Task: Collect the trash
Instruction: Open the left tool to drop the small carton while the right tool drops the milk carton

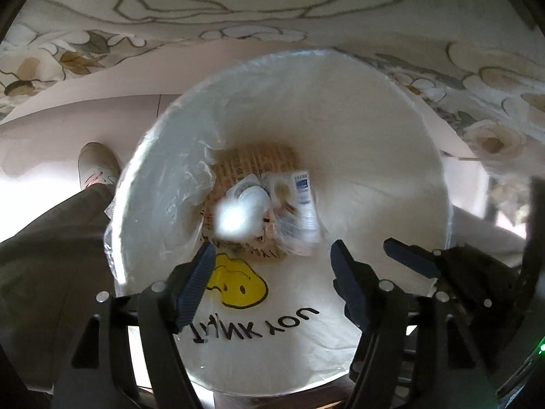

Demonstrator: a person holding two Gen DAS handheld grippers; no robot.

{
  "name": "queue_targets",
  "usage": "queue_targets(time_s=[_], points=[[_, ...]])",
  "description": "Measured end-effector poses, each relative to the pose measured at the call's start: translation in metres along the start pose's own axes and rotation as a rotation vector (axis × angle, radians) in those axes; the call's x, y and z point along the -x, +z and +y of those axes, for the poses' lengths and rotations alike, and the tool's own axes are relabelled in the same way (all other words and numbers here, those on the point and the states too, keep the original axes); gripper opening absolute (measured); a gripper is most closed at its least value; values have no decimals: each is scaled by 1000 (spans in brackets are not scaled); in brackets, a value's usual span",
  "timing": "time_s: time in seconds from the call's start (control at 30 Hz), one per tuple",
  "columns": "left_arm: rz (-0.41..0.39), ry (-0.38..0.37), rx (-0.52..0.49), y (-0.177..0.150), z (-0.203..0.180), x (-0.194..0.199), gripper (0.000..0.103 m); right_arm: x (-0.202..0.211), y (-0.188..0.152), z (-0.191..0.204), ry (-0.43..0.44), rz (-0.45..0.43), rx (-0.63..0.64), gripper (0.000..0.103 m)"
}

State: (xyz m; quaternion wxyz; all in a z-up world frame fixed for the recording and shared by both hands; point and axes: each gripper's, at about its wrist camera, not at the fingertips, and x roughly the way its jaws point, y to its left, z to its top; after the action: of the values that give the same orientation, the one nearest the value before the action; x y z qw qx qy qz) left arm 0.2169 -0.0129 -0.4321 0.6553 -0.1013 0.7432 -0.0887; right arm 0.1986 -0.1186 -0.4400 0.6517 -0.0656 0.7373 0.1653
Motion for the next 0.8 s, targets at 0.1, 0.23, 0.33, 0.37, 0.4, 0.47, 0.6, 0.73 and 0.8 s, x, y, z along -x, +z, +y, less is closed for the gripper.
queue_targets(time_s=[0.1, 0.23, 0.33, 0.37, 0.4, 0.47, 0.6, 0.73, 0.8], points=[[1, -2, 0, -1, -1, 0, 72, 2, 0, -3, 4, 0, -6, 55], [0, -2, -14, -1, 0, 2, 72, 5, 0, -5, 3, -5, -3, 55], [-4, -1, -16, -3, 1, 3, 72, 8, -2, -6, 0, -10, 0, 55], [-5, -1, -16, -3, 2, 3, 72, 10, -3, -5, -2, -12, 0, 55], [-7, 0, -15, -4, 2, 4, 72, 11, -6, -2, -3, -15, 1, 55], [-13, 3, -12, -5, 5, 6, 72, 11, -11, 0, -7, -19, 3, 55], [-29, 17, -23, -10, 4, 11, 72, 9, -13, 4, -21, -25, 17, 55], [-69, 32, -84, -19, -6, 26, 72, 31, -18, 6, -24, -66, 34, 55], [-95, 42, -117, -24, -11, 35, 72, 42, -21, 4, -15, -91, 34, 55]])
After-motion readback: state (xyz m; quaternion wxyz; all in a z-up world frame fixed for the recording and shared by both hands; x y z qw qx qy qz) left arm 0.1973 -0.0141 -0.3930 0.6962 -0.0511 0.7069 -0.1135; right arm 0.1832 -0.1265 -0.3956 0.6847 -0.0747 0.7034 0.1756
